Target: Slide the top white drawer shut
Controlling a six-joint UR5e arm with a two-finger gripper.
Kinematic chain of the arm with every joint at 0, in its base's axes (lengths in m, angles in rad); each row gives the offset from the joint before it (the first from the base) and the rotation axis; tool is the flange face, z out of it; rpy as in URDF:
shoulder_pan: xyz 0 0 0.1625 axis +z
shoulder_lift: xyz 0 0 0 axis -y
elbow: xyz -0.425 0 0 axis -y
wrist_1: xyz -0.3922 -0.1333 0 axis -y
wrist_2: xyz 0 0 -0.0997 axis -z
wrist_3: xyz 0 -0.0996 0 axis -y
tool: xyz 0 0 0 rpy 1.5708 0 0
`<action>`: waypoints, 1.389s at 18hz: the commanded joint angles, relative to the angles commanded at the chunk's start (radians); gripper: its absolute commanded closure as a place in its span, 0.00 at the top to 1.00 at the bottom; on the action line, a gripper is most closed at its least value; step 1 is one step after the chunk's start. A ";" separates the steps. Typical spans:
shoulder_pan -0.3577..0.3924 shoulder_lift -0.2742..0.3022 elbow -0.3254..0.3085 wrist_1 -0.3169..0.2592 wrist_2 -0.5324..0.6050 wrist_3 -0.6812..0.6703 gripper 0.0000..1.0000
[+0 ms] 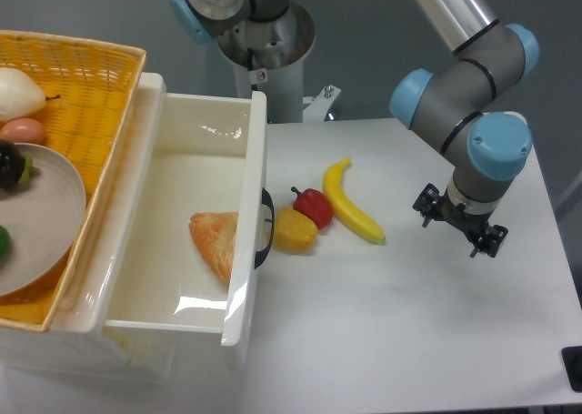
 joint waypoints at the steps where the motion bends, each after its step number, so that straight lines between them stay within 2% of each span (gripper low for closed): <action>1: 0.000 0.000 0.000 0.000 0.000 0.000 1.00; 6: 0.005 0.005 -0.006 0.005 0.002 -0.008 1.00; 8: -0.005 0.020 -0.006 0.044 0.005 -0.030 1.00; 13: -0.003 0.034 -0.008 0.052 -0.003 -0.205 1.00; 15: -0.003 0.047 -0.018 0.043 -0.050 -0.309 1.00; 17: 0.002 0.087 -0.055 0.043 -0.116 -0.426 1.00; 21: -0.012 0.129 -0.123 0.034 -0.133 -0.547 1.00; 23: -0.032 0.130 -0.123 0.003 -0.164 -0.636 0.92; 25: -0.034 0.135 -0.123 -0.018 -0.195 -0.736 0.71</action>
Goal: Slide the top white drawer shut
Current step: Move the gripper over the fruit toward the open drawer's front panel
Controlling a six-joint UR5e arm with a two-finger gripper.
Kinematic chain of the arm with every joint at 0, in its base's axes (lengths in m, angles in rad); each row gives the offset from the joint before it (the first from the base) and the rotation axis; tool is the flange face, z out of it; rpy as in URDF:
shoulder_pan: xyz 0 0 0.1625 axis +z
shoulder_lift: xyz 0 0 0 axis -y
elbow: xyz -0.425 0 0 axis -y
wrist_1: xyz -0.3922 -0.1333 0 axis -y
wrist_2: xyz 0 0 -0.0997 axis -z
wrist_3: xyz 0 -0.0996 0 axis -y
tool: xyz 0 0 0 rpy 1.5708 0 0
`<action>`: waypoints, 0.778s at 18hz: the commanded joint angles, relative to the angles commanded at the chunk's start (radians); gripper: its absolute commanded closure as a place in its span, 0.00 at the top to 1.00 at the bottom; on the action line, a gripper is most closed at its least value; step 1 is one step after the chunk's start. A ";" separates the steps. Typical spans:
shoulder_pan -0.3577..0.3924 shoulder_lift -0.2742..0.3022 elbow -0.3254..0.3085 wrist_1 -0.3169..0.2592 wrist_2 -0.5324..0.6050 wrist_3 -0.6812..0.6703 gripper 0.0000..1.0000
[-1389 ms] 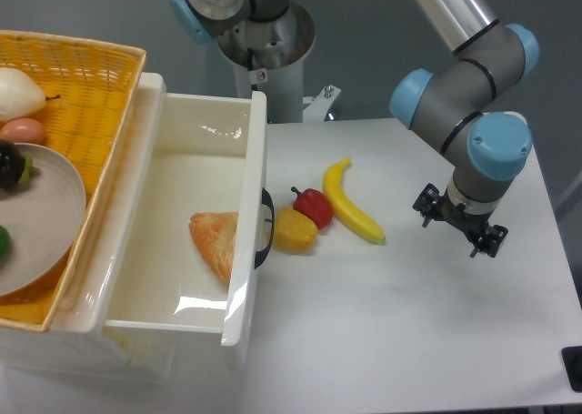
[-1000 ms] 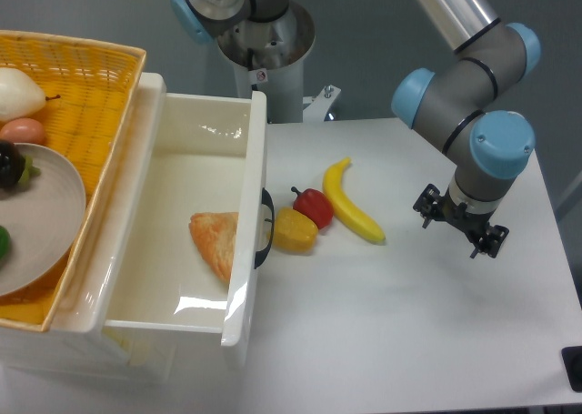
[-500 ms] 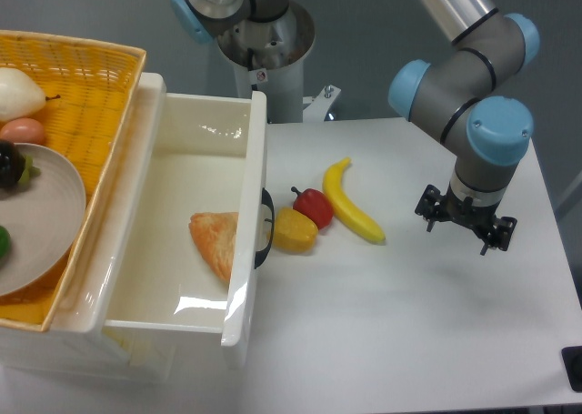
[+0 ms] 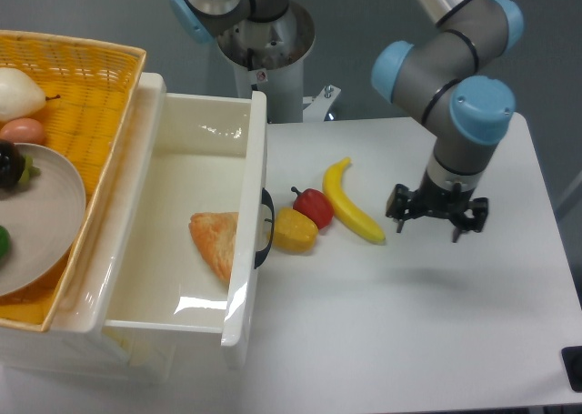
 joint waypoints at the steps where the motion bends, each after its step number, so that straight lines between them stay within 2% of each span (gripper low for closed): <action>1: -0.002 0.003 0.000 -0.014 -0.006 -0.013 0.64; 4: -0.003 0.015 0.000 -0.049 -0.011 -0.013 0.39; 5: -0.006 0.015 0.000 -0.054 -0.020 -0.014 0.35; 6: -0.009 0.017 0.000 -0.055 -0.032 -0.016 0.32; 10: -0.008 0.044 0.002 -0.069 -0.118 -0.075 0.32; 14: -0.046 0.072 0.005 -0.135 -0.140 -0.096 0.18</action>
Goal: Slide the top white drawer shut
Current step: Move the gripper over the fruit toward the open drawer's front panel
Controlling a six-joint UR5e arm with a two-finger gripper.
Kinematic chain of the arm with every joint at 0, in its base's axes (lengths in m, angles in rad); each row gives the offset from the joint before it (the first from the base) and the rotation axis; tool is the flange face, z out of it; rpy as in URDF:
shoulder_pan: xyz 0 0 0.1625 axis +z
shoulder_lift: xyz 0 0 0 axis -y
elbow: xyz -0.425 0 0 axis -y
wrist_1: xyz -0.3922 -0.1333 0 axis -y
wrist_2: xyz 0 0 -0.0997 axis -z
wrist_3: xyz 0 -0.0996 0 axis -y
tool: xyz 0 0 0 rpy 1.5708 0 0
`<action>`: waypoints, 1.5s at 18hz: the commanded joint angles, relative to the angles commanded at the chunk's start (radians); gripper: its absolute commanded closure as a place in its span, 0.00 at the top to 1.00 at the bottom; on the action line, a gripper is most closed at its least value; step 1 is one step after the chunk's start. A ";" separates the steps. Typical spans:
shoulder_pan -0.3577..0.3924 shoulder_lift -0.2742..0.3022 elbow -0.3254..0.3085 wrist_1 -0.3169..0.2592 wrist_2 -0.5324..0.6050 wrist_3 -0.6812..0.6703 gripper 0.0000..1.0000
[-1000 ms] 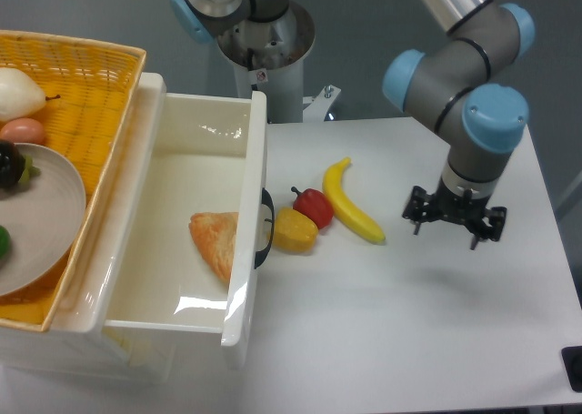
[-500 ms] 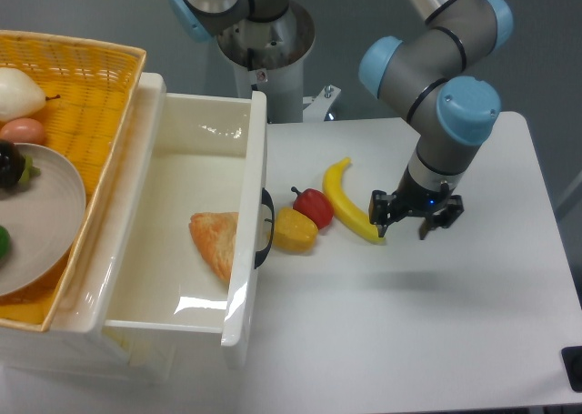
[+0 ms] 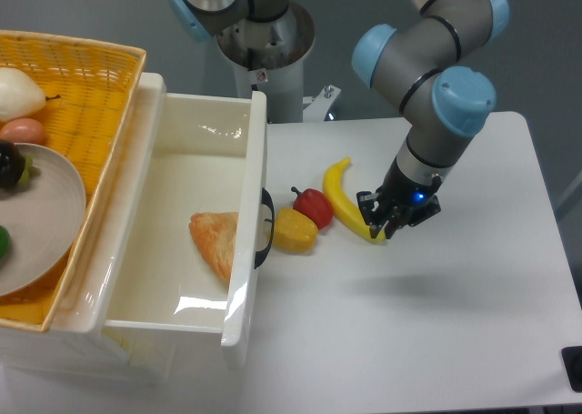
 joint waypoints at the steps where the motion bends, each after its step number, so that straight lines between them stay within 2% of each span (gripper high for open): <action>1: -0.003 0.006 0.005 -0.018 -0.011 0.000 0.18; 4: -0.003 0.008 0.011 -0.068 -0.086 0.002 0.17; 6: -0.005 0.008 0.011 -0.094 -0.120 0.005 0.12; 9: -0.032 0.005 0.011 -0.101 -0.130 0.006 0.10; 12: -0.035 -0.006 0.011 -0.111 -0.215 0.012 0.10; 16: -0.038 -0.021 0.011 -0.124 -0.245 0.012 0.10; 27: -0.040 -0.009 0.012 -0.166 -0.267 0.014 0.10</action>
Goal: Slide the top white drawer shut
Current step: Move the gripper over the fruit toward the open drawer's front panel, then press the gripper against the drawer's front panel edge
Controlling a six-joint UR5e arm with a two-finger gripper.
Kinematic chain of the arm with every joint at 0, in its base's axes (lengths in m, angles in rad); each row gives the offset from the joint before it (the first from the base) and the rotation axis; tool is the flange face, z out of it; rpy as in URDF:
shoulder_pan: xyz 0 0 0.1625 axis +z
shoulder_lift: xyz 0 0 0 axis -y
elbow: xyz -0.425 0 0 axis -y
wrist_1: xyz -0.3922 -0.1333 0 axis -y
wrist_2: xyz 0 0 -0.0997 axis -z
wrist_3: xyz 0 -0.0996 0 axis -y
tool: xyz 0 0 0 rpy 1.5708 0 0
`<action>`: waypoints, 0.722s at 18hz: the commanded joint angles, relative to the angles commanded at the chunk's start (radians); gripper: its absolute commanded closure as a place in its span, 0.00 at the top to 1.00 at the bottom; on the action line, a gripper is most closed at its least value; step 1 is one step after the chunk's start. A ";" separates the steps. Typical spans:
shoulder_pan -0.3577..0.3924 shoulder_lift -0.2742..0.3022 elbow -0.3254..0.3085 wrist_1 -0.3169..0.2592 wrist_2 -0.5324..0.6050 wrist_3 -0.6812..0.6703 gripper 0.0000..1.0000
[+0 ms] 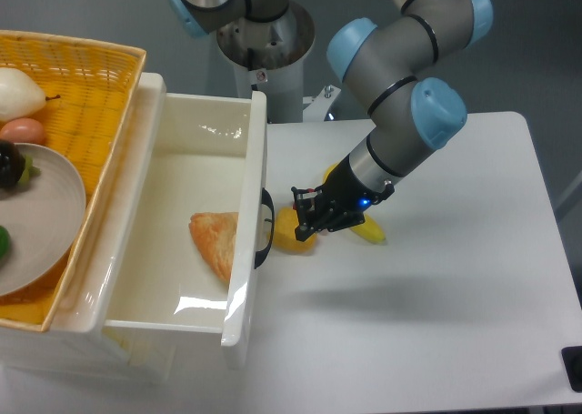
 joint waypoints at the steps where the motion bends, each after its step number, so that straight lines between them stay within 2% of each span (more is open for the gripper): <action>1: -0.002 0.002 0.000 0.000 -0.005 -0.002 0.10; 13: -0.028 0.018 0.008 -0.044 -0.008 -0.005 0.10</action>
